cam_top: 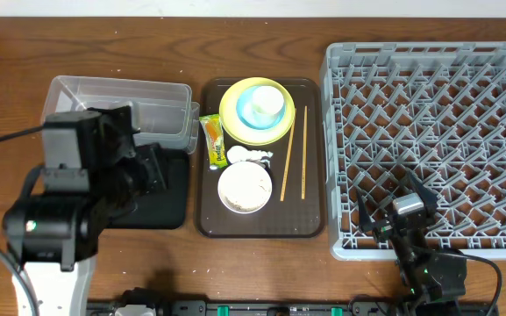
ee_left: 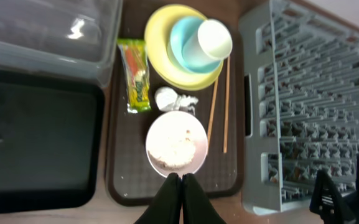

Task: Sort waste into correct bins and load items into the dishwasher rack
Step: 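Move the left gripper over the brown tray to the white tissue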

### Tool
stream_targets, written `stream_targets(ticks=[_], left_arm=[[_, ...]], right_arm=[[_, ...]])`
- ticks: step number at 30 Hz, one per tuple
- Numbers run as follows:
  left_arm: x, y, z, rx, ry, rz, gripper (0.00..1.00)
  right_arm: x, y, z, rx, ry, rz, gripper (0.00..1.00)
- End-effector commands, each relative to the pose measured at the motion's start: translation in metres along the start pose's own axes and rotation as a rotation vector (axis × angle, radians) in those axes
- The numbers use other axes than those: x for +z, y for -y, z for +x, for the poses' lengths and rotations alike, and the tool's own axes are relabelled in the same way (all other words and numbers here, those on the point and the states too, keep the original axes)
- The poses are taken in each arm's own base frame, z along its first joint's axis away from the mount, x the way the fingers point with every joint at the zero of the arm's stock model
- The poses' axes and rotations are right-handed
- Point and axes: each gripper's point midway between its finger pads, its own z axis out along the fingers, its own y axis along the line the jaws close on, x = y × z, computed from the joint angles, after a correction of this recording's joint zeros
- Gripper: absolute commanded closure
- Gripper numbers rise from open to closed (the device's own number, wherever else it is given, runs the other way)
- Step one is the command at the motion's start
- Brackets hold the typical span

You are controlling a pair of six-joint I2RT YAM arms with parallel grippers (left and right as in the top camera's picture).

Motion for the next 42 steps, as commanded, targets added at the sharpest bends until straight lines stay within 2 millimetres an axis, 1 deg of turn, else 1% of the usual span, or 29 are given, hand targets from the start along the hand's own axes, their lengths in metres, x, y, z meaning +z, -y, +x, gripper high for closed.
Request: stream_targets(ticks=[1, 5, 8, 11, 15, 16, 18, 19, 21, 26, 30, 35, 39, 42], left_arm=[[0.014, -0.007, 0.001, -0.064, -0.033, -0.075, 0.94], [0.039, -0.008, 0.002, -0.057, -0.083, -0.132, 0.94], [0.063, -0.006, 0.003, -0.028, -0.134, -0.158, 0.94], [0.090, -0.006, 0.003, 0.000, -0.175, -0.195, 0.93], [0.134, -0.007, 0.001, 0.022, -0.217, -0.215, 0.92], [0.143, -0.008, 0.001, 0.022, -0.225, -0.218, 0.90], [0.164, -0.012, 0.000, 0.021, -0.243, -0.227, 0.83], [0.172, -0.013, 0.000, 0.019, -0.250, -0.230, 0.73], [0.190, -0.018, 0.001, 0.017, -0.266, -0.238, 0.62], [0.217, -0.024, 0.007, 0.009, -0.303, -0.240, 0.61], [0.232, -0.026, 0.014, 0.013, -0.331, -0.246, 0.61], [0.250, -0.014, 0.034, 0.058, -0.395, -0.212, 0.61], [0.263, -0.022, 0.041, 0.100, -0.397, -0.274, 0.61], [0.272, -0.025, 0.045, 0.104, -0.409, -0.284, 0.60]], right_arm=[[0.000, -0.002, 0.002, -0.009, -0.005, -0.009, 0.01], [0.000, -0.002, 0.002, -0.009, -0.005, -0.009, 0.01], [0.000, -0.002, 0.002, -0.009, -0.005, -0.009, 0.01], [0.000, -0.002, 0.001, -0.010, -0.004, -0.009, 0.01], [0.000, -0.002, 0.002, -0.009, -0.005, -0.009, 0.01], [0.000, -0.002, 0.002, -0.009, -0.005, -0.009, 0.01], [0.000, -0.002, 0.002, -0.009, -0.005, -0.009, 0.01], [0.000, -0.002, 0.002, -0.009, -0.005, -0.009, 0.01], [0.000, -0.002, 0.002, -0.009, -0.005, -0.009, 0.01], [0.000, -0.002, 0.002, -0.009, -0.005, -0.009, 0.01], [0.000, -0.002, 0.001, -0.010, -0.004, -0.009, 0.01], [0.000, -0.002, 0.001, -0.010, -0.004, -0.009, 0.01], [0.000, -0.002, 0.002, -0.009, -0.005, -0.009, 0.01], [0.000, -0.002, 0.002, -0.009, -0.005, -0.009, 0.01]])
